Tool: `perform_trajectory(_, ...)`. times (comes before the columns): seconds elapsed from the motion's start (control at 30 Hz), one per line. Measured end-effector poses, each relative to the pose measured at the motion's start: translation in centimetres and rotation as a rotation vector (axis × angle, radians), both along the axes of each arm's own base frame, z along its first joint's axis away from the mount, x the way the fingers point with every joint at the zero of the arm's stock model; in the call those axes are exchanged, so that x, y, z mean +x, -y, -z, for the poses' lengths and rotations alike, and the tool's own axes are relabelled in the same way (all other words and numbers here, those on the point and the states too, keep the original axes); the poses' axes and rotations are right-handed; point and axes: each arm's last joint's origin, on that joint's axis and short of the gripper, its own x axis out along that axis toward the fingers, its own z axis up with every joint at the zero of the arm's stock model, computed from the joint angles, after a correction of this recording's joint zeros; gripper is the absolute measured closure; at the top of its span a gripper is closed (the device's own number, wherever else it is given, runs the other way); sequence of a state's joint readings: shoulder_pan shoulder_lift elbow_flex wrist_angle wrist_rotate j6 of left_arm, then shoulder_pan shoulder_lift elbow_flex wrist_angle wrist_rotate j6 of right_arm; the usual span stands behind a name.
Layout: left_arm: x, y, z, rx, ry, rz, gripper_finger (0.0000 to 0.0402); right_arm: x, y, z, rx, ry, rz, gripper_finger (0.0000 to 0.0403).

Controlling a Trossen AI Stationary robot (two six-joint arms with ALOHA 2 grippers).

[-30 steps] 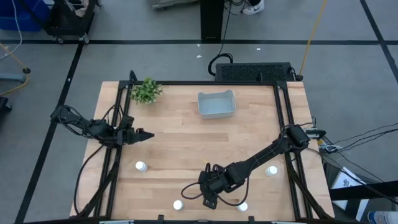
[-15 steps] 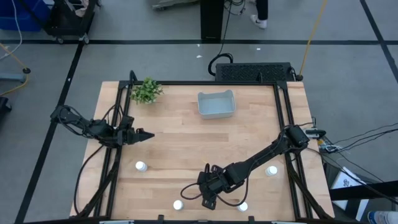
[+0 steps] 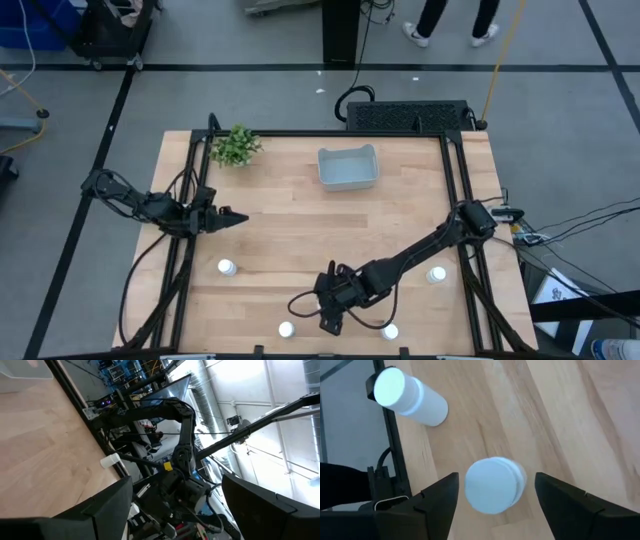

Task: Pick and place pill bottles into a basket
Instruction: Put the white pill bottle into the gray container

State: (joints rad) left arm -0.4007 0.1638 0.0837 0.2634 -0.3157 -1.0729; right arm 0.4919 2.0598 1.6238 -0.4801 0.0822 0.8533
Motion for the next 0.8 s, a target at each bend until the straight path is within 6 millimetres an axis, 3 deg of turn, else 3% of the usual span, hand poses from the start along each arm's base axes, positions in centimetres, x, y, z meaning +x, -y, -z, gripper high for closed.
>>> perform_trajectory(0.8, 0.0, 0.0, 0.02, 0.005, -0.001, -0.001, 0.0092, 0.58, 0.41, -0.22, -0.018, 0.048, -0.047, 0.0135)
